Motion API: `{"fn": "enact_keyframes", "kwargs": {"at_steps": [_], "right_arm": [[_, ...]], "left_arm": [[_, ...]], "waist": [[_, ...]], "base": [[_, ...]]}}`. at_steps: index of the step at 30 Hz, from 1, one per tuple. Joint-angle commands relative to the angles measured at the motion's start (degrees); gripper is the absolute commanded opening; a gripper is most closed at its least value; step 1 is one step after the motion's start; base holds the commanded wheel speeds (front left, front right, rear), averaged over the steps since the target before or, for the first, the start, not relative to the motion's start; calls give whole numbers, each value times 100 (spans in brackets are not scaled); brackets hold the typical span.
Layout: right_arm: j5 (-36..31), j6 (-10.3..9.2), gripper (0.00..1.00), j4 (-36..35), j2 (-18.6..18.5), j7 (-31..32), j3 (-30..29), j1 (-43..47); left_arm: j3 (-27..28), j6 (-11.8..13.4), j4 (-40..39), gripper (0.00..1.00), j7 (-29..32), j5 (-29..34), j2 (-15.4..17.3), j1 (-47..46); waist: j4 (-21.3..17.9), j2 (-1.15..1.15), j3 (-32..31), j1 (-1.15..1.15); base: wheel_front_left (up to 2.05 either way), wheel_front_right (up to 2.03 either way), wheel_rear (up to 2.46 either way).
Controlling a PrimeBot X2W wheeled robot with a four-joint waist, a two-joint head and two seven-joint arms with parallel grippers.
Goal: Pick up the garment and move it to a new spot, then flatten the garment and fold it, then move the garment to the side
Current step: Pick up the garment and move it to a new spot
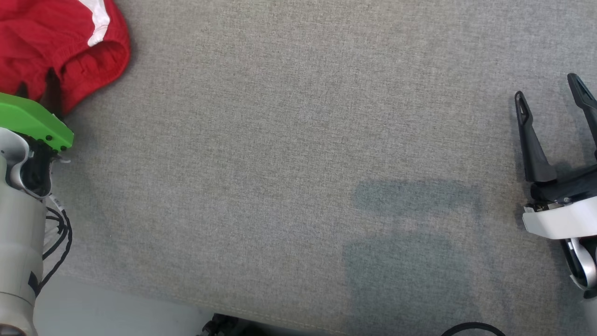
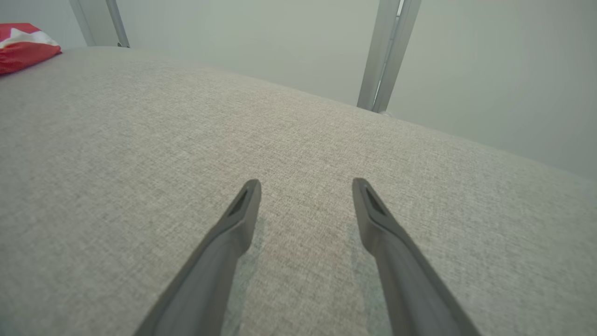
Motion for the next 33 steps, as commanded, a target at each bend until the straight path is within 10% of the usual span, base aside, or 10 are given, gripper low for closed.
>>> {"fn": "enact_keyframes", "kwargs": {"at_steps": [1, 16, 33], "right_arm": [[54, -8, 100, 50, 61, 10, -5, 78], [289, -8, 100, 1176, 991, -533, 273, 156], [536, -8, 100, 1163, 1712, -557, 17, 481]], "left_arm": [[-233, 2, 37, 0, 222, -108, -132, 231], [-1245, 3, -2078, 0, 118, -566, 1129, 198], [-1760, 715, -6716, 0, 1587, -1447, 1055, 1077]], "waist": [[1, 0, -99, -1], [-298, 0, -1520, -1], [-1916, 0, -2216, -1]], "base": [[0, 0, 0], [0, 0, 0], [0, 0, 0]]}}
